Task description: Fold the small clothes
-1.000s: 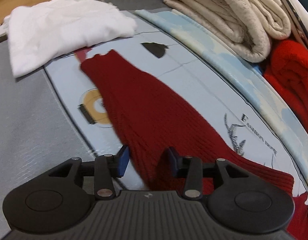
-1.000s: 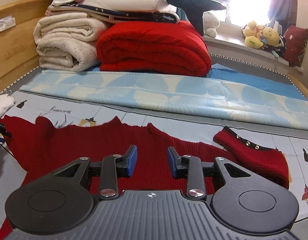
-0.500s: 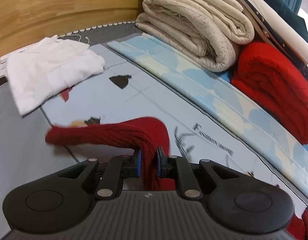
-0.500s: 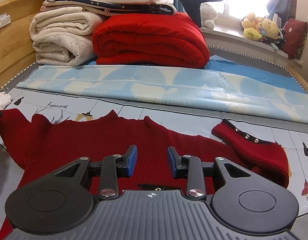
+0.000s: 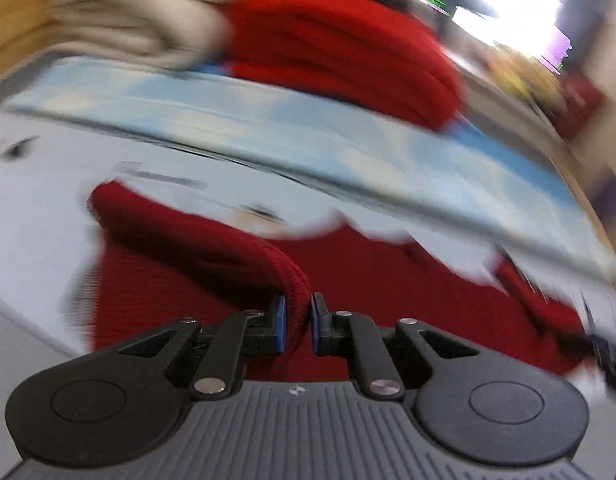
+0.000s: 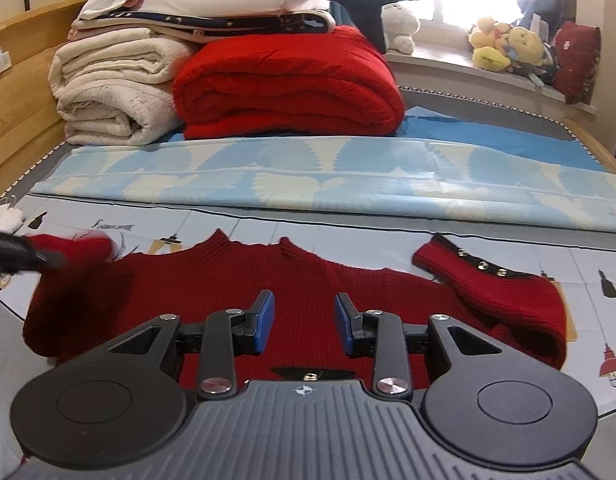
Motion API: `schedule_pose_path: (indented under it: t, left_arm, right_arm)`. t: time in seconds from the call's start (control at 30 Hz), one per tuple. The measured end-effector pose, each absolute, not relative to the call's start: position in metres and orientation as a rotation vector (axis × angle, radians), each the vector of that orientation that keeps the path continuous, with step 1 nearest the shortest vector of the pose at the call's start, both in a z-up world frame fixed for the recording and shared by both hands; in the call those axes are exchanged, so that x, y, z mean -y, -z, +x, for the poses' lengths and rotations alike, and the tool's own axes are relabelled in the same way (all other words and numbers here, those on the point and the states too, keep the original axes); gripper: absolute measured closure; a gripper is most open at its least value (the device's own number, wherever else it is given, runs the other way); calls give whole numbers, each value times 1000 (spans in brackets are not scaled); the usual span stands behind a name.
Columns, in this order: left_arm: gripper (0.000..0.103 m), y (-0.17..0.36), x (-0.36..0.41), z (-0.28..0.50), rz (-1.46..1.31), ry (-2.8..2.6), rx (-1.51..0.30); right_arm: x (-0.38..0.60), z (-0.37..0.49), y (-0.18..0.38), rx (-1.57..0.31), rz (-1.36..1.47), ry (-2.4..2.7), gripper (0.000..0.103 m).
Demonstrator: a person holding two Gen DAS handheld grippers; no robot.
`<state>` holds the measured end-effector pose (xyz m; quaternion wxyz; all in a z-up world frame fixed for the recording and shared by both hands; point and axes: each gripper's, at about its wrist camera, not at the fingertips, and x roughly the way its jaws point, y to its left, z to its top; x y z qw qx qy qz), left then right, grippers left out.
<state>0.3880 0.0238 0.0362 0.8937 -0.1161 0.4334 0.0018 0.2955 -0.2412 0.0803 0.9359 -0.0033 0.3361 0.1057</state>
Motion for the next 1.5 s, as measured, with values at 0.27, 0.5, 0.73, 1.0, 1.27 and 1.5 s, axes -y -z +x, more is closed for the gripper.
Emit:
schedule_pose_path:
  t: [0.27, 0.5, 0.73, 1.0, 1.27, 1.5]
  left_arm:
    - [67, -21, -1, 399, -194, 79, -1005]
    - [65, -27, -64, 413, -328, -91, -986]
    - [65, -35, -121, 413, -531, -192, -993]
    - [54, -17, -121, 420, -578, -139, -1067]
    - [48, 5, -104, 428, -584, -98, -1119]
    - [48, 19, -71, 432, -544, 30, -1166]
  right_arm:
    - [260, 308, -63, -759, 9, -151, 68]
    - [246, 316, -54, -785, 12, -168, 68]
    - [220, 323, -47, -802, 6, -207, 68]
    - [205, 325, -35, -831, -16, -235, 68]
    - [201, 326, -33, -840, -13, -256, 68]
    - [202, 327, -32, -845, -8, -255, 67]
